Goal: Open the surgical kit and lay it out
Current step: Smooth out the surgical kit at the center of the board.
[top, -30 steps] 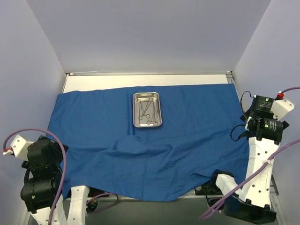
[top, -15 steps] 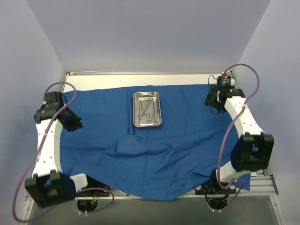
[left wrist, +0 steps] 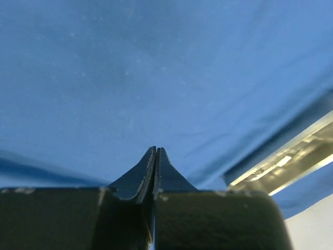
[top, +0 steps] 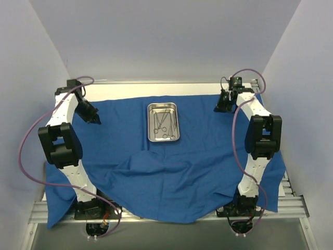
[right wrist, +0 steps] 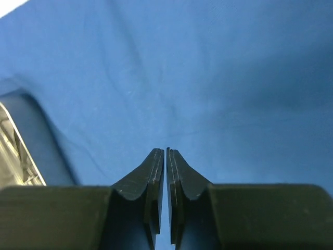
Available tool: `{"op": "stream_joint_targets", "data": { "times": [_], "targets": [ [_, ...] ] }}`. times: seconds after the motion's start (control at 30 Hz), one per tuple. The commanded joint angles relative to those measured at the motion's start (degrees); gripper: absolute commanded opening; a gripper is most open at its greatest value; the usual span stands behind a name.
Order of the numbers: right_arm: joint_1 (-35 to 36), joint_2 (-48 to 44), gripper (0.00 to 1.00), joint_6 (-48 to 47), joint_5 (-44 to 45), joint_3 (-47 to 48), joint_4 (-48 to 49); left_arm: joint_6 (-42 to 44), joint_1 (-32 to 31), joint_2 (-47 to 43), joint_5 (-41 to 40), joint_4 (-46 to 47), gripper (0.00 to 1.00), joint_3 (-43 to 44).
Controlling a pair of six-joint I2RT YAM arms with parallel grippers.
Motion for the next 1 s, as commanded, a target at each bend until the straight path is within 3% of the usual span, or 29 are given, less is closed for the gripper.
{"op": "stream_joint_targets", "data": {
  "times": [0.0,0.27,0.6,0.67,0.87,0.97],
  "targets": [
    [1.3,0.2,0.09,2.9,-7.3,-1.9,2.5,-1.5,-0.6,5.2,1.6,-5.8,0.02,2.9],
    [0.9,2.9,0.03,3.9,-10.3,-7.1,4.1,-2.4,-1.7,12.7,0.4,-8.7,0.02,7.2],
    [-1.9,9.9,0.0,9.9,-8.9,-6.8,7.7,-0.5,-2.1,34.1,3.4,-16.0,0.02,28.5],
    [-2.0,11.3,0.0,9.8,-8.6,-5.2,7.1,-0.3,-2.1,39.8,4.6,-19.3,0.02,36.3],
    [-1.6,17.2,0.01,10.6,-8.0,2.3,4.5,-2.1,-1.3,47.0,6.8,-19.4,0.02,45.7],
    [-1.4,20.0,0.01,12.4,-8.4,5.7,4.4,-3.6,-0.9,51.1,7.5,-20.3,0.02,54.6]
  ]
}}
